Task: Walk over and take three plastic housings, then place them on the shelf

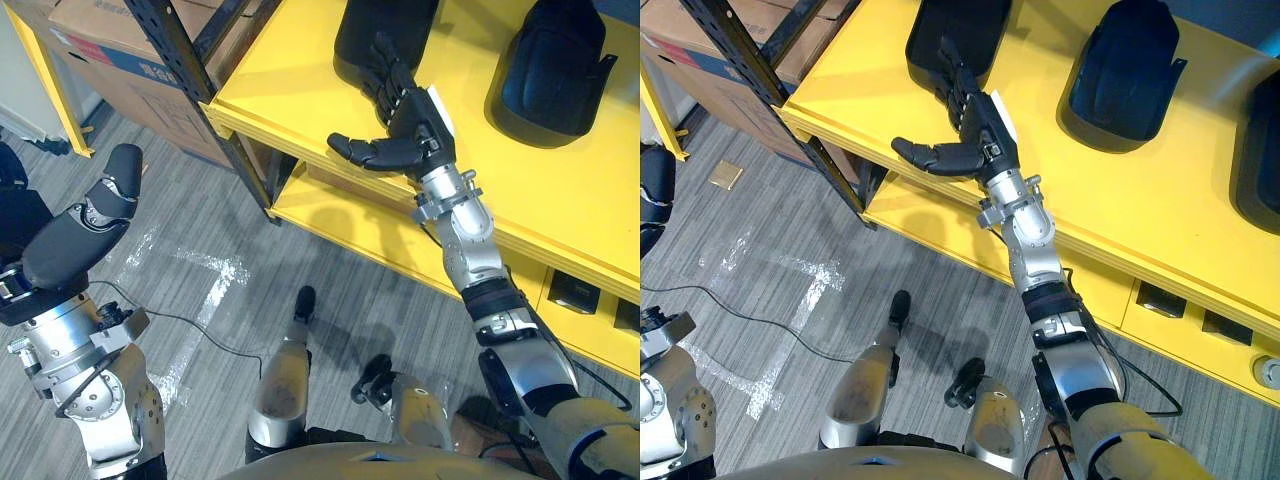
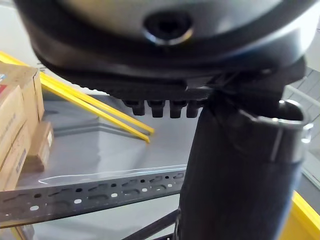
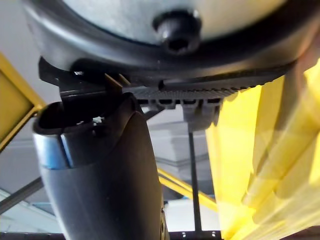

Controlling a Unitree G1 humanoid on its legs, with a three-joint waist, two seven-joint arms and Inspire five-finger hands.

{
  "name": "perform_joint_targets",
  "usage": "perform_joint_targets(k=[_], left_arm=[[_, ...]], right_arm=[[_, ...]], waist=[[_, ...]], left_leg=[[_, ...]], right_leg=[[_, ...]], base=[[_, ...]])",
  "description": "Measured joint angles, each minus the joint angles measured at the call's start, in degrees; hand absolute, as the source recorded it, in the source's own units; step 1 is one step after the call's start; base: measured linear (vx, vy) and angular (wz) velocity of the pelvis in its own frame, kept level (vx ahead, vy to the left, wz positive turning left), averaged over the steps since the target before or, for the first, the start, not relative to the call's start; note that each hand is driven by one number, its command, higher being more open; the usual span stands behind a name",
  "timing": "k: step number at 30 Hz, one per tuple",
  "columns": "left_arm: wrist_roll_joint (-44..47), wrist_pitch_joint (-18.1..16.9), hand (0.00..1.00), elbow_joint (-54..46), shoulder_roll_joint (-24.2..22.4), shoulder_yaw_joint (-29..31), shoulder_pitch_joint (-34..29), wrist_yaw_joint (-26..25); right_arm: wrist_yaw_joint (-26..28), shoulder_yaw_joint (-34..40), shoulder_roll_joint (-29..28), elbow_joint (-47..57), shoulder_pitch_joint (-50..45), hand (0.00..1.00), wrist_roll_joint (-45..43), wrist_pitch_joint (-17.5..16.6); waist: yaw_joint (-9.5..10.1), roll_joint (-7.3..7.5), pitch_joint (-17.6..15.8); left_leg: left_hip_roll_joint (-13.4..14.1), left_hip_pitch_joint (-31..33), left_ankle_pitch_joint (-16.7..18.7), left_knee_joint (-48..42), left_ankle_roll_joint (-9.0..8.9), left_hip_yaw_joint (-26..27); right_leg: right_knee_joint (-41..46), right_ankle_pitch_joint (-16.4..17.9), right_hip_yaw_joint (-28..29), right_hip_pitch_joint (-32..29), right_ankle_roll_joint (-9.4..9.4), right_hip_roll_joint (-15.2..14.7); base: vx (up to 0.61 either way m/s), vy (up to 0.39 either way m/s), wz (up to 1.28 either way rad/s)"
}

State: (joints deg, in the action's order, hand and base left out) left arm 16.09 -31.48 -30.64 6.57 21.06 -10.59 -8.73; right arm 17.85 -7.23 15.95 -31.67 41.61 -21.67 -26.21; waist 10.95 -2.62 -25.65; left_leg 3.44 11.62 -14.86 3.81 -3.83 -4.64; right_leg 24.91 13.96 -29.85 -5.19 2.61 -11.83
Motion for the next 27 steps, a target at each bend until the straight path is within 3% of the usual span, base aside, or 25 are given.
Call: perform_joint_targets(k=[7, 8, 14, 20, 27], left_arm=[[0.0, 0.0, 1.0, 0.0, -0.2, 0.0, -0.1, 0.7], [0.0, 0.0, 1.0, -0.5, -0.7, 0.0, -0.4, 0.7], [0.0, 0.2, 1.0, -1.6, -1.7, -0.8, -0.9, 0.4], [-0.4, 2.0, 1.0, -1.4, -1.8, -4.6, -2.9, 0.9], [1.9, 8.4, 1.0, 0.3, -3.0, -9.5, -2.9, 8.7]], right_arm=[[2.0, 0.0, 0.1, 3.1, -2.4, 1.0, -0.1, 0.5], [2.7, -0.1, 0.1, 9.7, -7.0, 1.0, -0.1, 1.5], [4.9, -0.3, -0.2, 27.2, -18.7, 1.0, 0.0, 4.7], [5.0, 0.1, -2.6, 39.5, -33.0, 1.0, -1.2, 6.4], [-2.8, 4.9, -4.2, 43.8, -37.0, 1.0, -1.1, 6.2]], waist=[[-0.08, -0.02, 0.0], [-0.11, 0.02, 0.0], [-1.25, 0.68, 0.4], [-4.08, 5.04, 7.6], [-6.36, 4.1, 11.5]], left_leg=[[0.0, 0.1, 0.5, -0.6, -0.1, 0.1], [0.1, 0.1, 0.6, -0.6, 0.13, 0.5], [0.2, -1.3, 0.7, -0.5, 0.52, 3.0], [0.8, -6.1, 3.2, 0.9, 0.67, 7.3], [1.1, -9.3, 4.4, 1.0, 1.05, 11.3]], right_leg=[[-0.3, 0.1, 0.0, 0.2, 0.05, 0.0], [-0.7, 0.0, 0.2, 0.3, 0.19, 0.1], [-3.2, -1.6, 2.0, 1.3, 1.28, 1.0], [-10.5, -4.5, 5.9, 5.8, 2.2, 2.7], [-15.5, -7.4, 8.9, 8.9, 2.74, 3.5]], base=[[0.0, -0.009, 0.0], [0.03, -0.025, -0.05], [0.05, -0.026, -0.18], [0.1, -0.027, -0.36], [0.02, -0.001, -0.28]])
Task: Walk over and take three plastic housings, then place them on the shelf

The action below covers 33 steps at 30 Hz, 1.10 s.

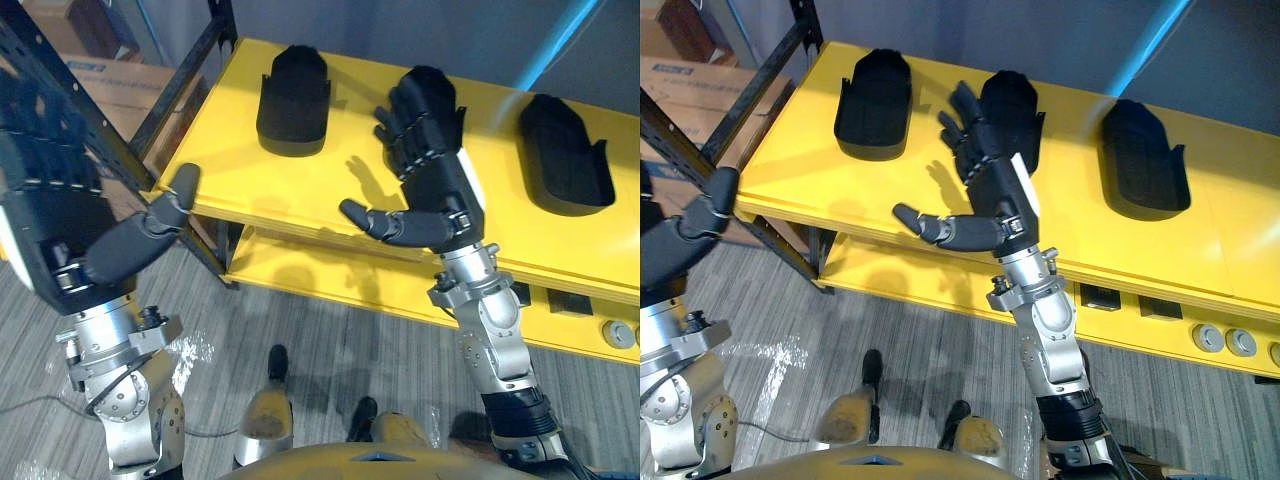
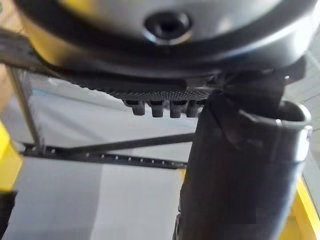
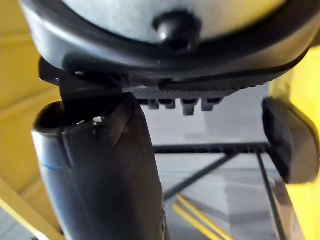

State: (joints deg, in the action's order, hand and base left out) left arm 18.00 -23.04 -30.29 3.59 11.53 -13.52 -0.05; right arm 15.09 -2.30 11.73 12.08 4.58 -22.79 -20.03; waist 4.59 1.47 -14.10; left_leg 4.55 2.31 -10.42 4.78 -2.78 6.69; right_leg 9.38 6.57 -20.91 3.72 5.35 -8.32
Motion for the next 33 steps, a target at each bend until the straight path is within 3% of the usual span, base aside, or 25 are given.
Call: perform_joint_targets(k=[3, 7, 8, 11, 18, 26, 33], left_arm=[[0.7, 5.2, 1.0, 3.3, -0.3, -3.3, -0.6, 5.8], [0.5, 10.4, 1.0, 7.0, -0.1, -9.1, -0.9, 8.3], [0.6, 12.2, 1.0, 8.5, 0.3, -11.0, -0.8, 8.7], [1.8, 12.7, 1.0, 10.6, 1.4, -12.7, 0.1, 8.2], [3.8, 13.3, 1.0, 18.5, 1.6, -14.0, 6.4, -1.0], [1.5, 13.2, 1.0, 22.2, 1.6, -13.3, 9.7, -13.0], [-0.9, 13.3, 1.0, 28.0, 1.6, -13.2, 15.5, -21.2]], right_arm=[[-2.0, 3.2, -1.4, 4.8, -4.3, 1.0, 0.0, 0.0], [-2.7, 5.3, -1.6, 8.3, -8.7, 1.0, -0.1, 0.1], [-1.9, 6.9, -2.4, 8.9, -11.3, 1.0, -1.4, 0.8], [-1.3, 8.9, -3.5, 8.9, -14.5, 1.0, -4.0, 1.9], [0.9, 10.3, -3.9, 9.3, -17.9, 1.0, -13.8, 4.7], [2.6, 6.2, -6.4, 10.6, -19.6, 1.0, -18.1, 7.4], [3.6, 5.4, -5.9, 10.6, -19.3, 1.0, -18.2, 8.1]], waist=[[-1.34, -1.2, 1.9], [-3.82, -2.16, 3.6], [-5.22, -2.35, 4.4], [-6.77, -2.64, 4.7], [-9.78, -4.29, 5.7], [-10.97, -5.25, 6.2], [-11.16, -5.59, 6.0]], left_leg=[[0.1, -1.8, 0.7, 0.1, 0.01, 2.7], [0.7, -3.0, 1.5, 0.3, -0.01, 5.5], [1.0, -3.0, 1.8, 0.3, -0.21, 7.0], [1.5, -2.8, 2.0, 0.3, -0.46, 8.6], [2.2, -3.2, 2.1, 0.2, -0.65, 12.5], [2.4, -1.5, 2.6, 0.1, -1.23, 13.7], [1.9, -0.6, 1.9, 0.1, -0.49, 13.9]], right_leg=[[-0.9, -0.6, 2.5, 0.8, 0.13, 0.0], [-2.9, -1.9, 5.3, 1.1, 0.27, 0.5], [-3.5, -2.5, 6.5, 0.5, -0.01, 0.8], [-4.1, -3.3, 8.4, -0.6, 0.04, 1.3], [-5.1, -5.2, 12.6, -2.2, -0.08, 2.1], [-4.5, -5.3, 14.3, -5.2, 0.04, 2.2], [-2.9, -5.3, 14.7, -6.8, -0.01, 1.7]], base=[[0.0, 0.014, -0.38], [-0.01, 0.014, -0.42], [-0.01, 0.017, -0.41], [0.0, 0.009, -0.44], [0.01, 0.006, -0.31], [-0.01, 0.017, -0.1], [0.0, 0.003, 0.0]])
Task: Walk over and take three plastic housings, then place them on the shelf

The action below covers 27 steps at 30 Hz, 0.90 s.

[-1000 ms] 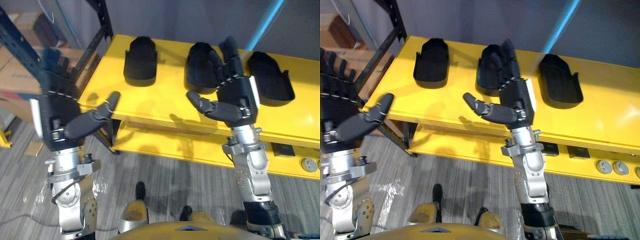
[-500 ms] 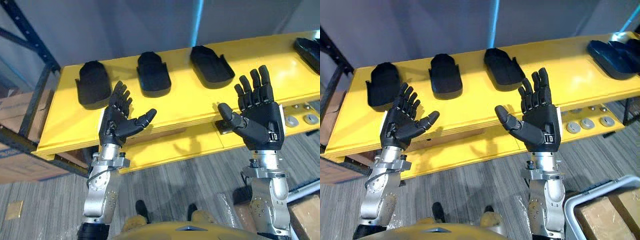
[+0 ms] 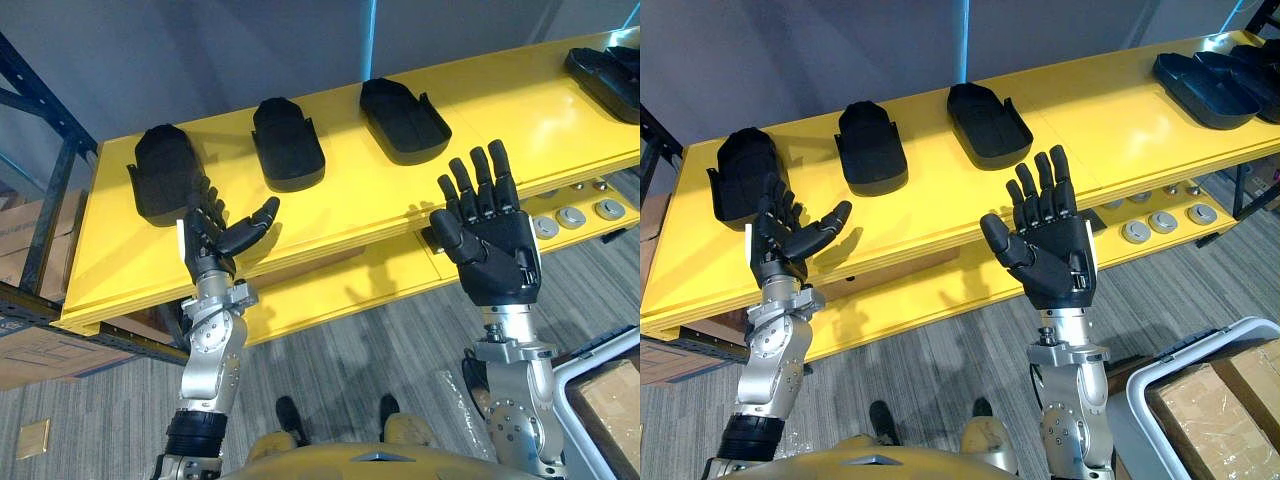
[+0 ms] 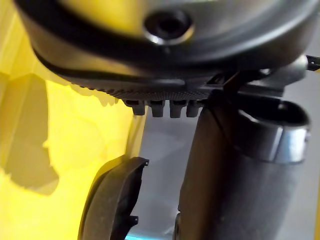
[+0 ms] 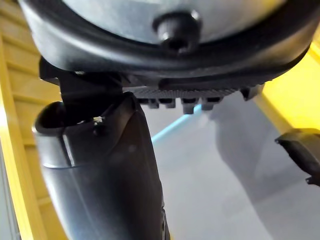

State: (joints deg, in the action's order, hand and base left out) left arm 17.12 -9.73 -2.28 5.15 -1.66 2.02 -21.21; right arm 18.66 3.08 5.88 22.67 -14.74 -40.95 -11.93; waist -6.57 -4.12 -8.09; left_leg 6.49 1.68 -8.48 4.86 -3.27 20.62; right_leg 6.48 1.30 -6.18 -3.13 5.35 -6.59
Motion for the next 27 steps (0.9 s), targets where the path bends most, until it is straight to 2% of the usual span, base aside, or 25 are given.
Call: perform_joint_targets(k=[8, 12, 18, 21, 27], left_arm=[[-2.0, 1.0, 1.0, 6.9, 0.1, -0.2, 5.4, -1.6], [-2.0, 1.0, 1.0, 13.8, 1.5, 0.4, 8.4, -1.6], [-1.4, -0.6, 1.0, 20.9, 4.0, 2.9, 13.4, -1.4], [-0.7, -1.9, 1.0, 23.0, 4.4, 3.3, 14.2, -1.7], [2.2, -3.6, 1.0, 26.9, 4.6, 5.6, 17.2, -2.1]], right_arm=[[0.1, -3.8, 0.9, 0.0, 1.5, 1.0, 0.0, 0.3], [1.1, -3.8, 1.2, 0.0, 2.7, 1.0, -0.1, 0.4], [2.6, -3.8, 1.7, 0.0, 2.6, 1.0, -2.3, 1.2], [3.6, -4.1, 3.1, 0.0, 2.6, 1.0, -2.4, 1.3], [4.6, -4.4, 3.4, 0.0, 2.6, 1.0, -2.4, 1.5]], waist=[[-0.47, -0.64, -0.9], [-1.47, -0.67, -1.9], [-2.02, -1.32, -2.8], [-2.9, -1.36, -2.8], [-3.18, -2.13, -4.3]], left_leg=[[-0.1, 0.4, -0.1, 0.0, 0.04, 0.0], [-0.1, 0.4, -0.3, 0.0, 0.1, 0.2], [-0.1, 0.0, -0.3, 0.0, 0.12, 1.6], [-0.1, 0.0, -0.3, 0.0, 0.08, 1.6], [0.0, -0.1, -0.1, 0.0, -0.28, 1.8]], right_leg=[[1.7, 0.7, 0.2, -1.3, -0.24, -0.2], [2.7, 1.0, 0.4, -1.8, -0.31, -0.2], [4.3, 1.4, 1.9, -3.0, -0.31, -0.2], [4.8, 2.0, 2.0, -3.4, -0.08, -0.3], [5.8, 2.3, 2.4, -4.0, -0.19, -0.3]], base=[[0.0, 0.0, 0.0], [0.0, 0.002, -0.02], [0.0, 0.009, -0.11], [0.0, 0.0, 0.0], [0.0, -0.001, -0.02]])
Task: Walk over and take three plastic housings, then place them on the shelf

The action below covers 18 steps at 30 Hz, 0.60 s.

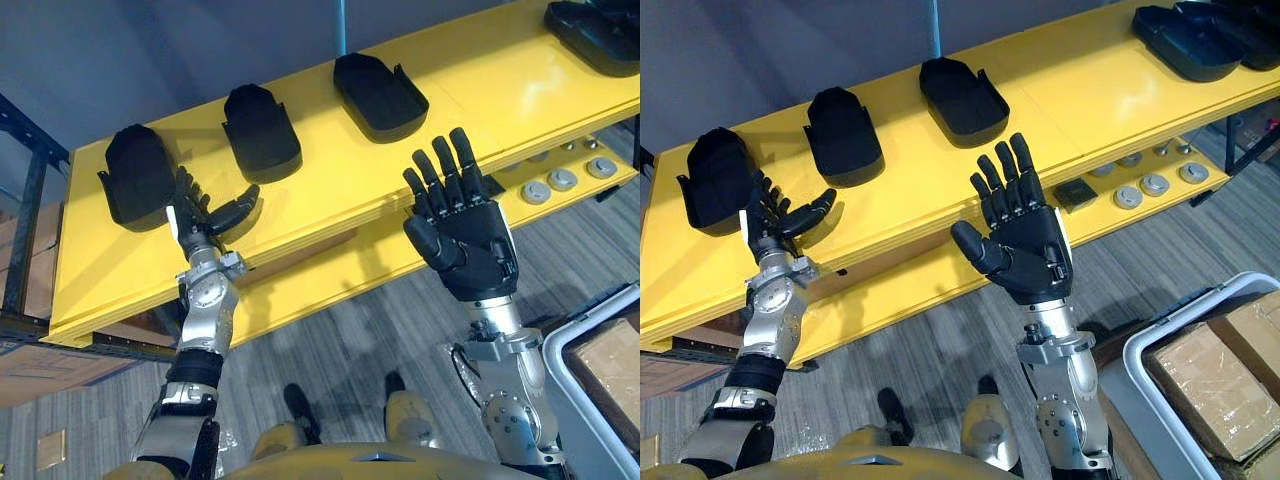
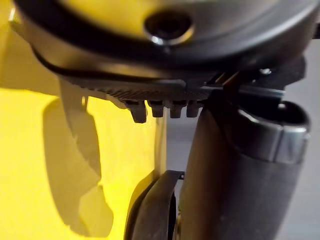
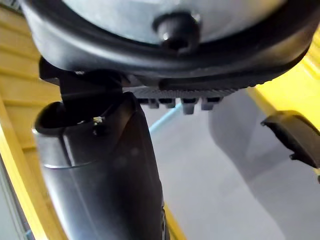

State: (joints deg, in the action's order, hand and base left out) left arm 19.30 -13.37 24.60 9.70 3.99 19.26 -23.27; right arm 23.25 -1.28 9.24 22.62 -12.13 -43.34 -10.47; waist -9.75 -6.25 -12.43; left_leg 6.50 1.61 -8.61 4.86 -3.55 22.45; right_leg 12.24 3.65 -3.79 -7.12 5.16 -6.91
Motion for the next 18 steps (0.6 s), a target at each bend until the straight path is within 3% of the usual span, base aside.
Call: perform_joint_targets(k=[18], left_arm=[[0.9, -2.1, 1.0, 3.1, 0.3, 1.6, 2.7, -6.0]], right_arm=[[0.2, -2.7, 0.0, 0.0, 0.2, 1.0, -0.2, 0.0]], waist=[[-0.18, 0.64, -1.1]], left_leg=[[-0.1, 0.2, -0.4, 0.0, 0.47, 0.5]], right_leg=[[0.7, 0.0, 0.6, -0.9, 0.21, 0.0]], base=[[0.0, -0.001, -0.01]])
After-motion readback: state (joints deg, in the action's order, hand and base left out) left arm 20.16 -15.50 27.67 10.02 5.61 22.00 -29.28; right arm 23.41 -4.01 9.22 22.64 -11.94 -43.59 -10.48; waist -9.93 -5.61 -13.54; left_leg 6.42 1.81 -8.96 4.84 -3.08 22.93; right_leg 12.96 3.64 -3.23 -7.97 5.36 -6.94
